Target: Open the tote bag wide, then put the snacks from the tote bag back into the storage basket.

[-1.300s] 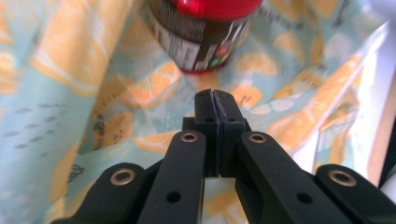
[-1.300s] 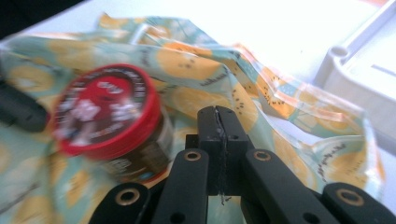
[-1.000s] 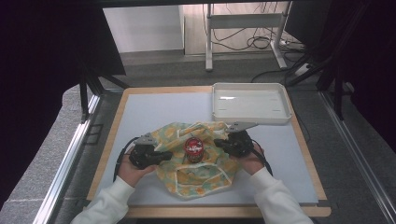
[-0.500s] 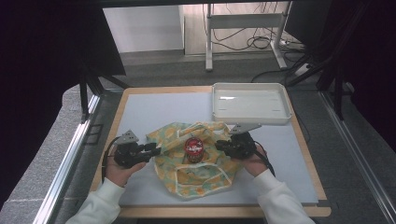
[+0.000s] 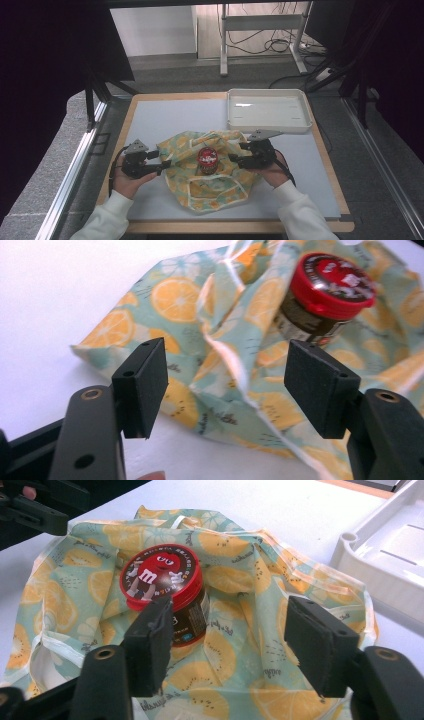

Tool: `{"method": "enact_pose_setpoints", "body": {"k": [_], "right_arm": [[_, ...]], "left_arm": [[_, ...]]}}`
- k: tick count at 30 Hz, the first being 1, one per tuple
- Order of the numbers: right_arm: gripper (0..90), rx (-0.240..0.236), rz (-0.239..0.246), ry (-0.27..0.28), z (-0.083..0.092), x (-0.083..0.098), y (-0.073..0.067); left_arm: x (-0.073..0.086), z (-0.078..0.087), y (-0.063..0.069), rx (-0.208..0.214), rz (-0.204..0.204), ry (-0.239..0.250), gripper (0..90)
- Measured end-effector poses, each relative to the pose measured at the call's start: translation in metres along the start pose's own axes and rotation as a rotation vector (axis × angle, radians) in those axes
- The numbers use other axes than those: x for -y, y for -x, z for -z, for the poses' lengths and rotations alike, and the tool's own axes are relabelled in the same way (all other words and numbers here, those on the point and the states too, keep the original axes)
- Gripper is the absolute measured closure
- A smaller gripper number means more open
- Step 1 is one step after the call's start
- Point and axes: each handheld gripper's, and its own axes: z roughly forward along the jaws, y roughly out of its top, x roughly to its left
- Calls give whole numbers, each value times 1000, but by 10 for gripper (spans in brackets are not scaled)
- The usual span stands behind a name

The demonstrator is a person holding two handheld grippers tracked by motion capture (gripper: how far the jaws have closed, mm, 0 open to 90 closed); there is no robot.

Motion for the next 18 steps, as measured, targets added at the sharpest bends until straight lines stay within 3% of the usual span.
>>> {"method": "enact_pose_setpoints", "body": {"k": [9,18], "right_arm": [[308,1,44,-5,-1,-10,-8],[280,-22,78,-50,-16,-20,-23]], "left_arm": [[1,-2,-2,-8,4,-7,325],[-1,-5,-2,3,-8,-13,325]]}}
